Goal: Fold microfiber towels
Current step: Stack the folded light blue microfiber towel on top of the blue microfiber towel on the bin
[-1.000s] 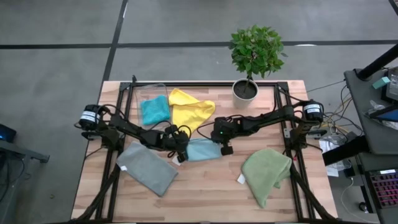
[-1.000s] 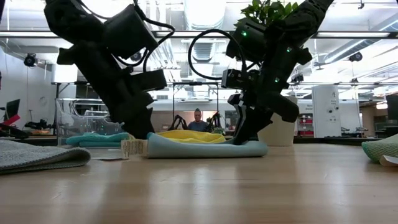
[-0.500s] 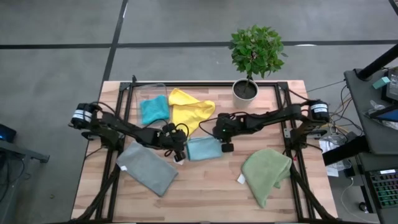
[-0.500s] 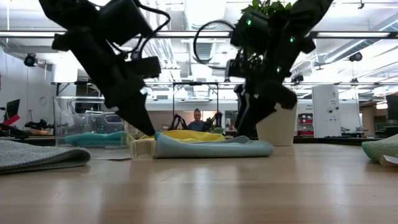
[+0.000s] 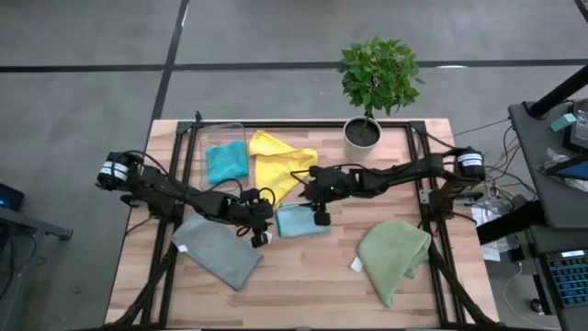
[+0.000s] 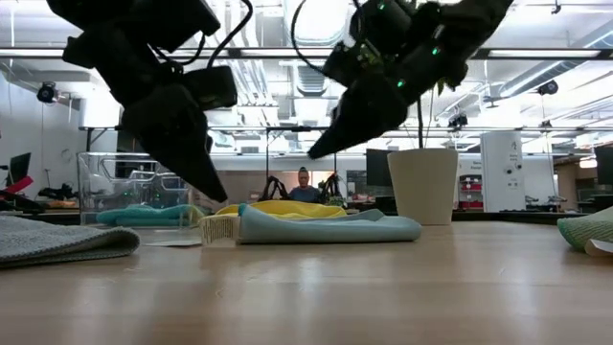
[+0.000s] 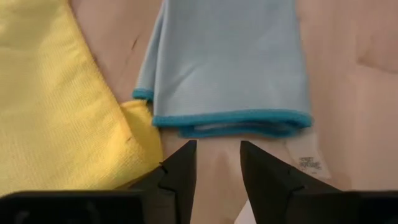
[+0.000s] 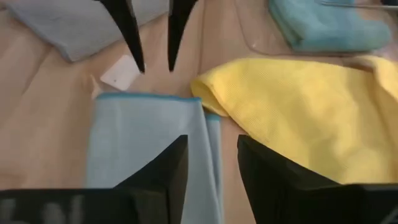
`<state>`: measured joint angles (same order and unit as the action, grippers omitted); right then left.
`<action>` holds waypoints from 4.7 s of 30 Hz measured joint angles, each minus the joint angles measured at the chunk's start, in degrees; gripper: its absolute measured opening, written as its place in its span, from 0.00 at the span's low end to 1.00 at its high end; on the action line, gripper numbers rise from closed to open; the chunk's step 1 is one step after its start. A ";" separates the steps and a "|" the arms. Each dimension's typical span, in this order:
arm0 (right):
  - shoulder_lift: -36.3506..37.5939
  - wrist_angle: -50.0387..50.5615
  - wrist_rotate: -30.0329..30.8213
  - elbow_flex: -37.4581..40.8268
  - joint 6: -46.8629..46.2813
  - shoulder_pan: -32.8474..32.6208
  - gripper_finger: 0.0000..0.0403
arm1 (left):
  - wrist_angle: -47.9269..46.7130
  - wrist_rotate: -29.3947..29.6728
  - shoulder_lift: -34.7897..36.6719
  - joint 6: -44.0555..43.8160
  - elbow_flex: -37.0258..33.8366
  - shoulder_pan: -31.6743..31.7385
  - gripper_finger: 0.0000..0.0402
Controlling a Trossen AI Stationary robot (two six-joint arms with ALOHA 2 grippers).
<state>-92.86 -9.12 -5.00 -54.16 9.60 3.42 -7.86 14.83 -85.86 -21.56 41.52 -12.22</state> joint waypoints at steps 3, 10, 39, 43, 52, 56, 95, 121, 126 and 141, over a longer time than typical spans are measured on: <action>-4.12 -1.78 -0.01 -2.40 -0.68 0.00 0.30 | -0.02 -0.02 0.00 -0.13 0.20 -0.39 0.24; -13.45 -0.78 -0.01 -9.90 2.64 0.02 0.26 | 0.26 -0.02 0.00 0.37 0.60 -1.03 0.20; -19.19 1.33 -7.38 -14.70 5.44 2.75 0.02 | 13.94 0.86 -12.49 1.09 -0.31 -0.99 0.20; -18.95 1.21 -5.17 -14.70 6.42 3.36 0.02 | 13.86 0.75 -12.72 1.10 -0.17 -0.99 0.20; -20.12 1.18 -5.52 -14.68 6.04 3.98 0.02 | 13.68 0.48 -12.63 1.11 -0.22 -0.99 0.20; -20.69 1.13 -5.50 -14.68 5.40 3.98 0.02 | 13.32 0.24 -11.99 1.10 -0.20 -0.99 0.20; -1.10 0.24 -2.36 9.08 -15.16 -7.84 0.02 | 19.05 -1.19 -11.35 2.08 0.79 -1.23 0.23; 9.39 12.45 -0.78 10.58 -16.32 -14.26 0.02 | 18.77 -13.27 -3.51 -3.73 1.57 -4.44 0.04; 14.36 11.90 2.93 11.72 -15.20 -15.94 0.02 | 17.14 -12.96 -1.36 -5.13 1.53 -4.44 0.04; 13.81 6.65 3.70 15.15 -17.24 -17.42 0.02 | 16.33 -15.60 -6.84 -9.84 2.28 -6.83 0.28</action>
<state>-79.04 -2.47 -1.30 -39.00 -7.64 -14.00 8.47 -0.76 -92.71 -31.40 43.79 -19.05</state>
